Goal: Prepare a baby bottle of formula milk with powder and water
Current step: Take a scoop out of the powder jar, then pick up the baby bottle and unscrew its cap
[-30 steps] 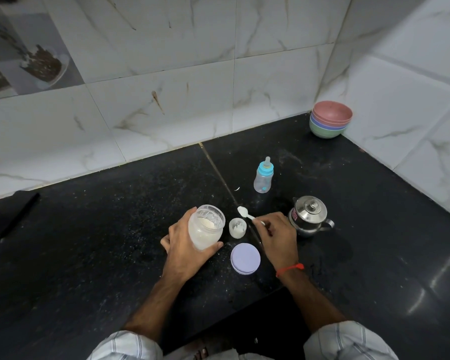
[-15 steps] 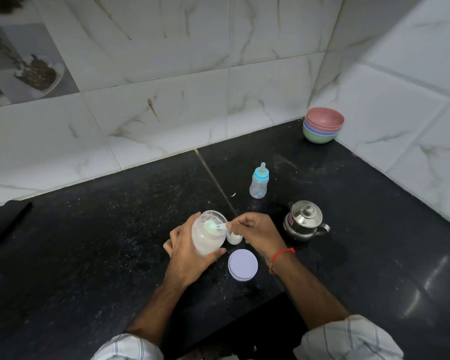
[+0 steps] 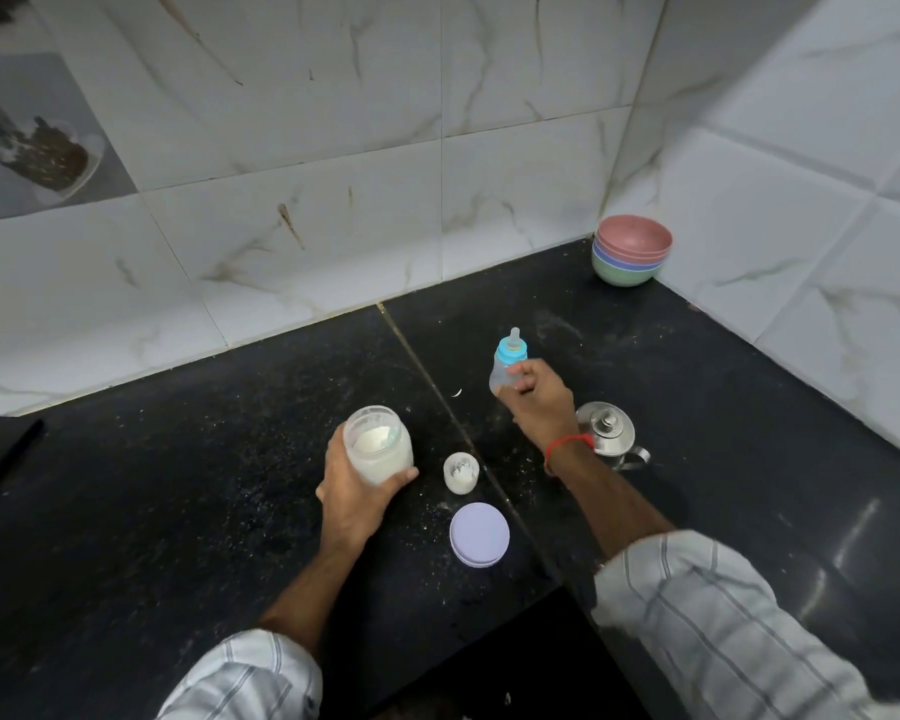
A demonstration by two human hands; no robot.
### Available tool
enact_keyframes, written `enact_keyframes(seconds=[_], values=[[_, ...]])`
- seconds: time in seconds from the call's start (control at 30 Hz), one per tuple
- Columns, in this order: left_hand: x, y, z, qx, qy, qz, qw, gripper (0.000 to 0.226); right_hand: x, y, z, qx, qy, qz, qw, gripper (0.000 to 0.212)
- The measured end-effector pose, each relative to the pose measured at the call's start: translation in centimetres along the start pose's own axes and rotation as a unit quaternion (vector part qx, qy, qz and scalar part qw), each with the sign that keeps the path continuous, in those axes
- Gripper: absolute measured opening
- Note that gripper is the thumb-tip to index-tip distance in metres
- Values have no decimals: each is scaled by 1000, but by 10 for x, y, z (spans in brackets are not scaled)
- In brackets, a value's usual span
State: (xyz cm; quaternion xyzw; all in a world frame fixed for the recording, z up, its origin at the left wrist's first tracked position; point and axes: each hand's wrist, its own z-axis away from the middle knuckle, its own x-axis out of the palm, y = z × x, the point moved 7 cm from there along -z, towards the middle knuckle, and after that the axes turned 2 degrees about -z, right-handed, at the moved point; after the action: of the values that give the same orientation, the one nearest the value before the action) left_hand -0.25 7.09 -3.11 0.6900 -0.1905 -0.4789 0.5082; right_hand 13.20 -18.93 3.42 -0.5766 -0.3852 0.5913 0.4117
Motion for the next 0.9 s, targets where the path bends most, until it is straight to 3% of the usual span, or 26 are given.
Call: enact_keyframes(seconds=[0.2, 0.27, 0.37, 0.43, 0.5, 0.7, 0.9], values=[[9, -1, -3, -16, -19, -16, 1000, 111, 3, -6, -53, 16, 36, 43, 998, 69], [11, -2, -1, -26, -46, -29, 998, 125, 10, 0, -64, 40, 25, 42, 998, 80], [9, -4, 6, -29, -76, -42, 996, 155, 21, 13, -79, 51, -1, 65, 997, 86], [5, 0, 10, -2, -66, -60, 996, 159, 25, 19, -88, 39, -1, 91, 995, 74], [0, 8, 13, 30, -40, -74, 996, 157, 25, 23, -92, 30, 4, 110, 993, 58], [-10, 50, 15, 118, 66, -107, 985, 128, 18, 2, -75, -21, 20, 38, 999, 54], [21, 94, 21, 191, 54, -147, 969, 93, 2, -45, -22, -90, -14, -8, 996, 53]])
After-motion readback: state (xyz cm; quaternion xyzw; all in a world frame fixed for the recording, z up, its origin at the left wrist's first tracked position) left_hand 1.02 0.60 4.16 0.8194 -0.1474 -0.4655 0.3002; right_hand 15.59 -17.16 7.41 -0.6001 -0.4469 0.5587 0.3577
